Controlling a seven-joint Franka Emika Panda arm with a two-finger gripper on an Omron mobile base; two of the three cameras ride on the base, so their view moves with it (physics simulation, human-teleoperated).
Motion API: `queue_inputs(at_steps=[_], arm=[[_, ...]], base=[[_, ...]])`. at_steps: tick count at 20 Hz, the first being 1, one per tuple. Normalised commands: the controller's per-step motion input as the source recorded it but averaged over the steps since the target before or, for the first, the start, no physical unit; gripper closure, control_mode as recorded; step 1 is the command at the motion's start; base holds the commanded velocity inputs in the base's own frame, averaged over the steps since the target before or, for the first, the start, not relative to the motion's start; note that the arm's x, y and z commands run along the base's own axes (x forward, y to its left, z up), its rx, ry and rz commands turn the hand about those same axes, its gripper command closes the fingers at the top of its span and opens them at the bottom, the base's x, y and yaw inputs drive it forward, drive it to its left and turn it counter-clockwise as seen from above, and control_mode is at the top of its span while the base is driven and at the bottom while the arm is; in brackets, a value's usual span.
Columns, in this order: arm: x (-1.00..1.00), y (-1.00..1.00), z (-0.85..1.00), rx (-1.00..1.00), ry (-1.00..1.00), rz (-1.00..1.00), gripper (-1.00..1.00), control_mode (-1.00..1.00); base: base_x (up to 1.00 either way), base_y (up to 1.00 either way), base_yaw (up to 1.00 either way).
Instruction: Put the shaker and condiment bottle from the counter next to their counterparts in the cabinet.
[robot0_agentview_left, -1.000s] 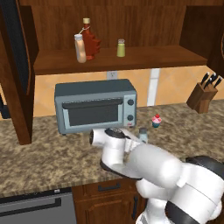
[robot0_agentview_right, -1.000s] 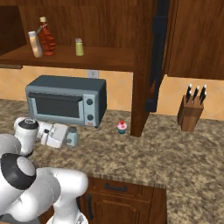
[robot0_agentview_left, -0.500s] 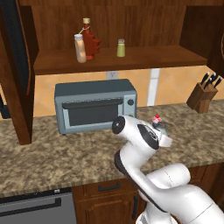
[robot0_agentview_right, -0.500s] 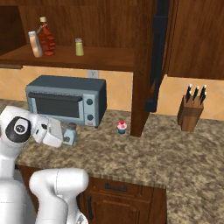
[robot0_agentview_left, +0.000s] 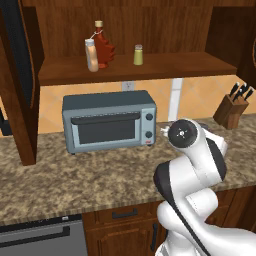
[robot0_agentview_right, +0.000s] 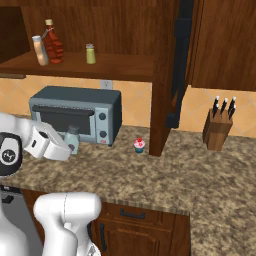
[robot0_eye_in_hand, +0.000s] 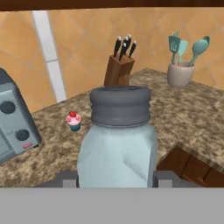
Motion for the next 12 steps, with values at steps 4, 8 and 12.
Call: queue_inputs(at_steps=[4, 8, 12], arm=[[-0.36, 0.0, 1.0, 0.01, -0.19, 0.33, 1.0, -1.0], [-0.46, 0.0, 0.99, 0.0, -0.29, 0.36, 1.0, -1.0], [-0.1, 0.0, 0.79, 0.0, -0.25, 0.36, 1.0, -1.0]], base=[[0.0, 0.0, 0.0], [0.0, 0.0, 0.0], [0.0, 0.0, 0.0]])
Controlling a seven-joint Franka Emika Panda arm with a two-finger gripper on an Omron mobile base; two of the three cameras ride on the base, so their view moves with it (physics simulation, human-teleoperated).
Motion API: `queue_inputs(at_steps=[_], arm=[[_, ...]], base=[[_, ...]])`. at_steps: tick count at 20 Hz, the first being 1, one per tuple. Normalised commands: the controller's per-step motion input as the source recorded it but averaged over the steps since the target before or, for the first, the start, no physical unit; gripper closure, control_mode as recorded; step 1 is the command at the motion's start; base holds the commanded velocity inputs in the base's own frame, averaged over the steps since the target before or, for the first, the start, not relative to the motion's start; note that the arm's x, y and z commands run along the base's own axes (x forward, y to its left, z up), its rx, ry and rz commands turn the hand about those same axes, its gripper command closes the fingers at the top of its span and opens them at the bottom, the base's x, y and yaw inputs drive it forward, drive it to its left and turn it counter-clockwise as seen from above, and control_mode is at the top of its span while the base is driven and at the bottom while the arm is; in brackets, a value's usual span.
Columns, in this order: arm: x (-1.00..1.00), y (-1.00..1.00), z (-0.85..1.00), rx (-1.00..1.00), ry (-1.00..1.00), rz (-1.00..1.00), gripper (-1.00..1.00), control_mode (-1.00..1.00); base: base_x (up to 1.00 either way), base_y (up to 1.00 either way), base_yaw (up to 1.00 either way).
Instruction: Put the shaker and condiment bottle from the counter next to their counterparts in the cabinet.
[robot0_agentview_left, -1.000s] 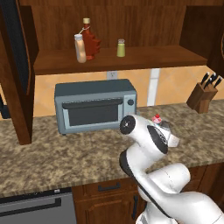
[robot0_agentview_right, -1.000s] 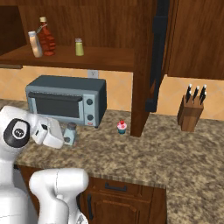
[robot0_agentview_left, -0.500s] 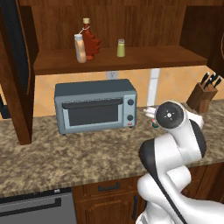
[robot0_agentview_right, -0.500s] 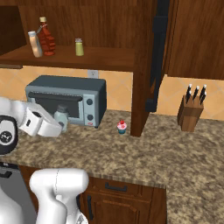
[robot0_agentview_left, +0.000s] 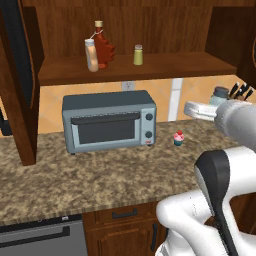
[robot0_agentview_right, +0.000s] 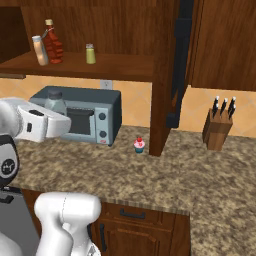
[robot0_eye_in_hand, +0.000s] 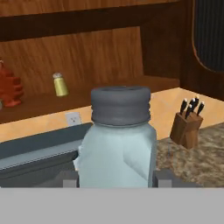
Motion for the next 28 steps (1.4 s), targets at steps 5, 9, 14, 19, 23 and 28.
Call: queue_inputs(at_steps=[5, 9, 14, 19, 23, 28], arm=[[0.01, 0.3, 0.19, -0.04, -0.07, 0.28, 1.0, -1.0], [0.38, 0.22, 0.02, -0.02, 0.06, 0.19, 1.0, -1.0], [0.21, 0.0, 0.5, 0.0, -0.04, 0.11, 1.0, -1.0], [0.0, 0.0, 0.5, 0.0, -0.11, 0.04, 1.0, -1.0], [0.06, 0.5, -0.14, -0.1, 0.03, 0.05, 1.0, -1.0], [0.54, 0.09, 0.0, 0.0, 0.0, 0.0, 1.0, -1.0]], base=[[0.0, 0.0, 0.0], [0.0, 0.0, 0.0], [0.0, 0.0, 0.0], [0.0, 0.0, 0.0], [0.0, 0.0, 0.0], [0.0, 0.0, 0.0]])
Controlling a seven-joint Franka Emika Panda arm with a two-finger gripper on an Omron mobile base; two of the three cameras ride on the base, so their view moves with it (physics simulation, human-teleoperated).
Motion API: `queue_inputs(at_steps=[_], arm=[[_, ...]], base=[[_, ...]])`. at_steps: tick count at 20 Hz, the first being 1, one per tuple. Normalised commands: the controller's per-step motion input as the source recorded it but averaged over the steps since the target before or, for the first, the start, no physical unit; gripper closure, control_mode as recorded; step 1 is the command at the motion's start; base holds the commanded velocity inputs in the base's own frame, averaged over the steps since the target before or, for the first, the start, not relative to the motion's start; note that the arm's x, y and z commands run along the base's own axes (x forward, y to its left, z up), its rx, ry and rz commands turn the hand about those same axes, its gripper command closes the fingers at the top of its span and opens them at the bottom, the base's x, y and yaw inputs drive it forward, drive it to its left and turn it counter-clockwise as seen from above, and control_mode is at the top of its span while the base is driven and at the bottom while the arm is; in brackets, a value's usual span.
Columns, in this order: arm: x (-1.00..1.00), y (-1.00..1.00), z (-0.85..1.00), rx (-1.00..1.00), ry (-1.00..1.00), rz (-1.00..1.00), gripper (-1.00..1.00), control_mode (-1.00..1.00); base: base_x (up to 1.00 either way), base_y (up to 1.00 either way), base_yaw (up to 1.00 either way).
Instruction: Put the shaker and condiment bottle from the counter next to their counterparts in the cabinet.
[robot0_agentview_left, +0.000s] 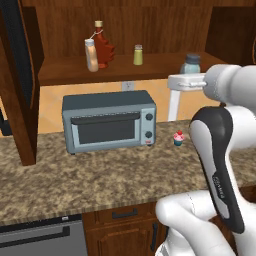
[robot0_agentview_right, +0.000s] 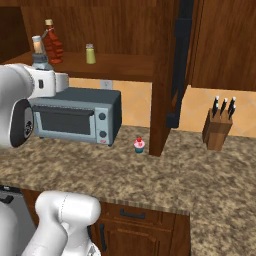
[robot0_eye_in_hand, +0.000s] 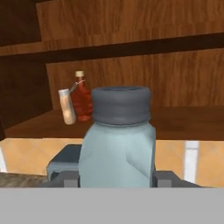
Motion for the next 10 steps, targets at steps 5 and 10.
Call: queue_inputs(at_steps=[5, 10], arm=[[0.55, 0.0, 0.0, 0.0, 0.0, 0.0, 1.0, -1.0], [0.51, 0.0, 0.0, 0.0, -0.01, 0.0, 1.0, -1.0]], base=[[0.0, 0.0, 0.0], [0.0, 0.0, 0.0]])
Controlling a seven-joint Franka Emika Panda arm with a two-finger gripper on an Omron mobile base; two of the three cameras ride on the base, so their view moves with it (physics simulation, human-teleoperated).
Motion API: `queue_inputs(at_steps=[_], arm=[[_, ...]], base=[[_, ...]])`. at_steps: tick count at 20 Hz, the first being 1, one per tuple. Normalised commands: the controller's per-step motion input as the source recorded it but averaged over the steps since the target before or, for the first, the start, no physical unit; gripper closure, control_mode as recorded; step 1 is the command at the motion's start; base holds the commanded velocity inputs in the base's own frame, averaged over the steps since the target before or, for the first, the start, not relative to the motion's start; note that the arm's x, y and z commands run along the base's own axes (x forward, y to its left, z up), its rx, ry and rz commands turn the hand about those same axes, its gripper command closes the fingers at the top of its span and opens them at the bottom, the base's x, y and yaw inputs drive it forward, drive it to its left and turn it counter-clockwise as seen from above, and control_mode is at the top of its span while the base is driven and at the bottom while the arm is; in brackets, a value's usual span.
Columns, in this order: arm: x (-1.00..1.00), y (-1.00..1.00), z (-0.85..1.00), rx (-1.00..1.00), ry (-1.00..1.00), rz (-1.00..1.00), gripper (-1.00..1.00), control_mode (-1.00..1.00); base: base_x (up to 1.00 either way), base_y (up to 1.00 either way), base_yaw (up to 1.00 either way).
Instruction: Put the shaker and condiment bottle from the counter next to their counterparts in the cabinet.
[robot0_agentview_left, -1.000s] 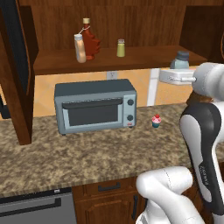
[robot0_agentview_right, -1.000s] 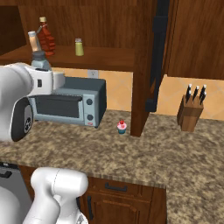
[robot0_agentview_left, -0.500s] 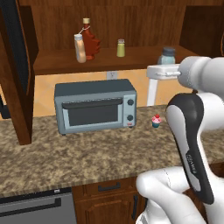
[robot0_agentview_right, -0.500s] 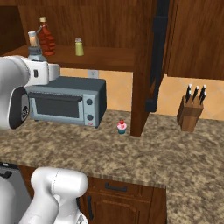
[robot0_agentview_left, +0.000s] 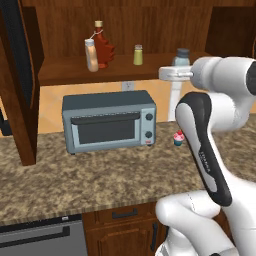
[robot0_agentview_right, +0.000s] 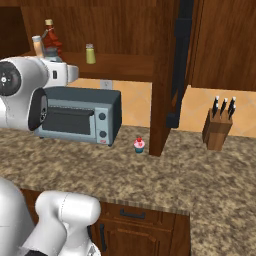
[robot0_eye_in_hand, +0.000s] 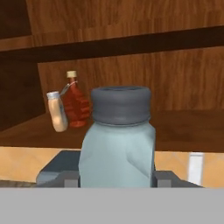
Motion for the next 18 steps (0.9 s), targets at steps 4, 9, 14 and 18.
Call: queue_inputs(at_steps=[4, 9, 14, 18], arm=[[0.32, 0.0, 0.0, 0.0, -0.02, 0.0, 1.0, -1.0], [0.18, 0.0, 0.0, 0.0, -0.07, -0.15, 1.0, -1.0], [0.12, 0.05, -0.1, -0.01, 0.03, -0.05, 1.0, -1.0], [0.21, 0.08, -0.07, 0.0, 0.05, 0.0, 1.0, -1.0]], base=[[0.0, 0.0, 0.0], [0.0, 0.0, 0.0], [0.0, 0.0, 0.0], [0.0, 0.0, 0.0]])
